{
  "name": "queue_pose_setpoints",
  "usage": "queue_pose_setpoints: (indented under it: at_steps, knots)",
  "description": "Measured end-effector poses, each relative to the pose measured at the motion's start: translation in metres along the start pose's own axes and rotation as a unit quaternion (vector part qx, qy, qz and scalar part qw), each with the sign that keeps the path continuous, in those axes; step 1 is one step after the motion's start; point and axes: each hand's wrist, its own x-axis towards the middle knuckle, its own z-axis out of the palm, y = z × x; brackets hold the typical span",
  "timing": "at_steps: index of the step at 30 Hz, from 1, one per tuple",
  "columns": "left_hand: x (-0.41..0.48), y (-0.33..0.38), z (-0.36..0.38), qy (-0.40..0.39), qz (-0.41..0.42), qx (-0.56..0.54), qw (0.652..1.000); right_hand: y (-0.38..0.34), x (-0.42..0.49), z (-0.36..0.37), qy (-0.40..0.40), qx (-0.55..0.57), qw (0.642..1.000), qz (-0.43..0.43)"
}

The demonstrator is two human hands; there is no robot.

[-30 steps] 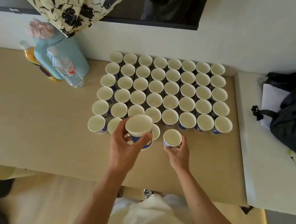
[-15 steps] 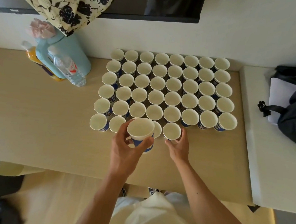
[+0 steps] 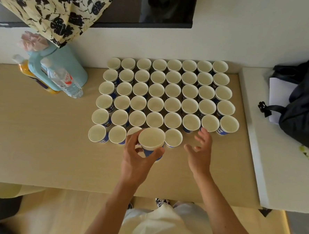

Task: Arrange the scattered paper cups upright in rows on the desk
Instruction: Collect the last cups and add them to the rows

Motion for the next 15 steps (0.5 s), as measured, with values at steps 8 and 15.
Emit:
queue_pose_setpoints:
  at_steps: [8, 15]
  knots:
    - [0.001, 0.005, 0.032, -0.055, 0.002, 0.023, 0.998, -0.062, 0.002, -0.03, -0.376, -0.025, 0.925, -0.042]
    - [-0.001, 0.006, 0.036, -0.135, 0.027, 0.037, 0.99, -0.042, -0.005, -0.038, -0.3, -0.007, 0.952, -0.054]
